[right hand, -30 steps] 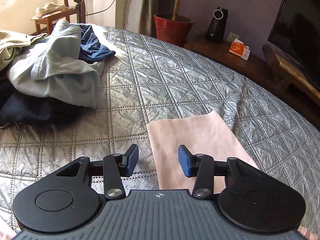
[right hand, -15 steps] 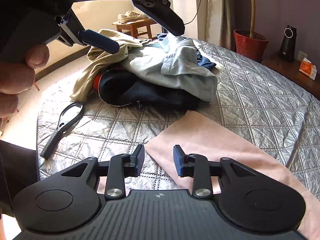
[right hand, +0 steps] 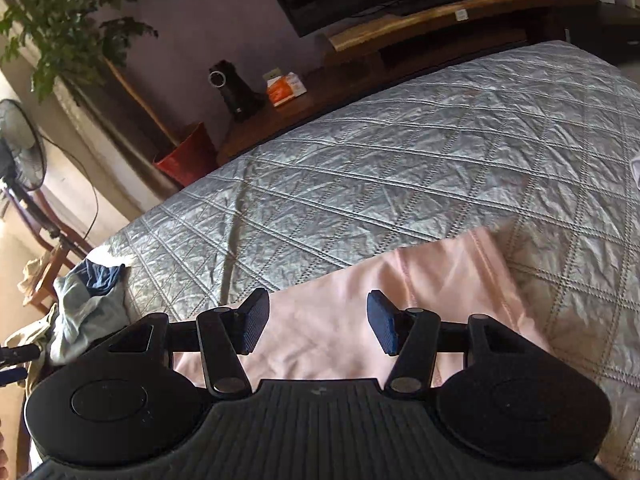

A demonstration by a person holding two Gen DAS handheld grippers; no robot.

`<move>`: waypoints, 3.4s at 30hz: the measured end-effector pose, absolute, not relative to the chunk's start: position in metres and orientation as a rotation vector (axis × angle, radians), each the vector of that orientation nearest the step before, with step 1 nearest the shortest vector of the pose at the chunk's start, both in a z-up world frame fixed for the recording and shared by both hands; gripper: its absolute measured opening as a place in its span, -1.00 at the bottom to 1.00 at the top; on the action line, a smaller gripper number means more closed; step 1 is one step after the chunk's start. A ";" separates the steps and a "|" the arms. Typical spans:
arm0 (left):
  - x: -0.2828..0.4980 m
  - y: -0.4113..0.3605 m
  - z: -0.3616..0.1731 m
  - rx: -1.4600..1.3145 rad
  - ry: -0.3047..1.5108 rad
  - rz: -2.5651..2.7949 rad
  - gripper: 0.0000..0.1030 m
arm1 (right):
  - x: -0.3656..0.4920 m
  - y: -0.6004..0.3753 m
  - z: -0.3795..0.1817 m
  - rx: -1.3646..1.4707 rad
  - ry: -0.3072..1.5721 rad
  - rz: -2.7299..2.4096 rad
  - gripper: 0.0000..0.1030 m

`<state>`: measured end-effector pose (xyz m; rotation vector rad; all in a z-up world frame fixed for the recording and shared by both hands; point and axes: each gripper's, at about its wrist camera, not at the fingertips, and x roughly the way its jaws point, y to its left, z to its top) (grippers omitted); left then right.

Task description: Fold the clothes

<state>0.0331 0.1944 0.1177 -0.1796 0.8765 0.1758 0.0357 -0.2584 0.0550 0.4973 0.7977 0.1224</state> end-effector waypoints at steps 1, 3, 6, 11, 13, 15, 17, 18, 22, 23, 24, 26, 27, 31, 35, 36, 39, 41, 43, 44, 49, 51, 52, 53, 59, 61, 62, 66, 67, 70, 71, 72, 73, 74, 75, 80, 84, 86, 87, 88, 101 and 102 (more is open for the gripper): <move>0.038 0.191 0.113 -0.161 0.887 0.160 0.94 | 0.027 -0.266 0.045 0.517 0.791 0.092 0.20; 0.048 0.181 0.103 -0.107 0.913 0.127 0.94 | 0.010 -0.281 0.024 0.552 0.779 0.035 0.20; 0.060 0.165 0.089 -0.003 0.940 0.071 0.94 | 0.004 -0.290 0.014 0.536 0.788 0.039 0.20; 0.077 0.153 0.058 0.063 0.995 -0.009 0.90 | 0.024 -0.309 0.031 0.513 0.752 0.065 0.21; 0.079 0.157 0.052 -0.003 0.982 -0.100 0.82 | 0.027 -0.313 0.035 0.533 0.720 0.067 0.25; 0.080 0.158 0.047 -0.055 0.963 -0.170 0.83 | 0.028 -0.316 0.033 0.579 0.687 0.069 0.26; 0.082 0.159 0.042 -0.106 0.943 -0.239 0.83 | 0.026 -0.313 0.025 0.621 0.668 0.069 0.26; 0.083 0.156 0.038 -0.099 0.954 -0.263 0.83 | 0.025 -0.311 0.021 0.638 0.661 0.072 0.26; 0.083 0.142 0.027 0.012 1.009 -0.284 0.83 | 0.029 -0.298 0.016 0.520 0.697 0.087 0.26; 0.083 0.142 0.027 0.016 1.011 -0.275 0.83 | 0.030 -0.300 0.015 0.516 0.694 0.085 0.26; 0.084 0.142 0.026 0.019 1.012 -0.266 0.84 | 0.031 -0.302 0.015 0.514 0.690 0.082 0.27; 0.086 0.146 0.023 -0.021 1.025 -0.244 0.85 | 0.032 -0.307 0.012 0.529 0.691 0.064 0.28; 0.089 0.150 0.021 -0.043 1.037 -0.234 0.86 | 0.031 -0.311 0.009 0.547 0.696 0.049 0.30; 0.095 0.153 0.014 -0.089 1.042 -0.231 0.98 | 0.033 -0.319 0.005 0.569 0.683 0.037 0.31; 0.101 0.158 0.014 -0.142 1.029 -0.227 0.98 | 0.039 -0.317 0.004 0.560 0.676 0.044 0.31; 0.101 0.160 0.014 -0.159 1.025 -0.228 0.98 | 0.040 -0.316 0.003 0.556 0.674 0.047 0.31; 0.102 0.165 0.014 -0.192 1.010 -0.233 0.97 | 0.045 -0.313 0.002 0.540 0.666 0.048 0.31; 0.103 0.162 0.012 -0.177 0.995 -0.234 0.96 | 0.048 -0.315 0.000 0.545 0.660 0.044 0.30; 0.103 0.158 0.012 -0.159 0.986 -0.232 0.95 | 0.050 -0.317 -0.002 0.550 0.655 0.040 0.29; 0.104 0.157 0.012 -0.158 0.982 -0.232 0.93 | 0.050 -0.318 -0.002 0.561 0.653 0.041 0.29; 0.103 0.161 0.015 -0.173 0.953 -0.191 0.37 | 0.050 -0.318 -0.001 0.550 0.652 0.039 0.28; 0.102 0.163 0.016 -0.173 0.944 -0.171 0.15 | 0.051 -0.315 0.001 0.529 0.648 0.040 0.29; 0.101 0.163 0.016 -0.167 0.940 -0.162 0.01 | 0.050 -0.314 0.003 0.516 0.640 0.043 0.29; 0.101 0.163 0.016 -0.153 0.938 -0.151 -0.07 | 0.050 -0.312 0.005 0.502 0.631 0.046 0.29; 0.098 0.167 0.017 -0.114 0.931 -0.101 -0.77 | 0.053 -0.303 0.007 0.416 0.639 0.048 0.29; 0.098 0.168 0.017 -0.116 0.931 -0.096 -0.90 | 0.054 -0.301 0.008 0.389 0.642 0.048 0.29; 0.098 0.169 0.017 -0.118 0.931 -0.093 -0.92 | 0.054 -0.301 0.009 0.376 0.642 0.048 0.29; 0.095 0.165 0.021 -0.105 0.910 -0.084 -0.97 | 0.056 -0.306 0.006 0.413 0.664 0.056 0.29; 0.095 0.165 0.023 -0.107 0.901 -0.080 -0.97 | 0.056 -0.305 0.006 0.405 0.669 0.064 0.29; 0.092 0.165 0.030 -0.113 0.871 -0.072 -0.97 | 0.061 -0.302 0.005 0.390 0.687 0.089 0.30; 0.090 0.165 0.034 -0.117 0.859 -0.072 -0.97 | 0.063 -0.300 0.004 0.386 0.695 0.097 0.31; 0.089 0.164 0.036 -0.118 0.852 -0.074 -0.97 | 0.065 -0.299 0.004 0.375 0.703 0.099 0.33; 0.087 0.163 0.039 -0.116 0.845 -0.075 -0.97 | 0.066 -0.296 0.005 0.352 0.714 0.101 0.34; 0.086 0.162 0.041 -0.114 0.841 -0.075 -0.97 | 0.067 -0.294 0.006 0.328 0.725 0.102 0.34; 0.085 0.161 0.042 -0.113 0.838 -0.074 -0.97 | 0.067 -0.291 0.007 0.307 0.736 0.103 0.34; 0.079 0.161 0.044 -0.119 0.833 -0.058 -0.98 | 0.074 -0.292 0.014 0.293 0.753 0.081 0.32; 0.077 0.163 0.042 -0.118 0.843 -0.044 -0.98 | 0.088 -0.289 0.013 0.214 0.806 0.098 0.34; 0.078 0.163 0.040 -0.122 0.848 -0.034 -0.98 | 0.092 -0.282 0.013 0.126 0.826 0.108 0.31; 0.078 0.164 0.039 -0.124 0.851 -0.028 -0.98 | 0.093 -0.280 0.014 0.092 0.831 0.113 0.23; 0.078 0.164 0.038 -0.125 0.853 -0.026 -0.98 | 0.094 -0.279 0.014 0.059 0.835 0.118 0.14; 0.077 0.165 0.033 -0.117 0.877 -0.012 -0.97 | 0.093 -0.298 0.015 0.193 0.823 0.203 -0.58; 0.077 0.166 0.032 -0.117 0.878 -0.010 -0.97 | 0.091 -0.309 0.016 0.262 0.805 0.175 -0.46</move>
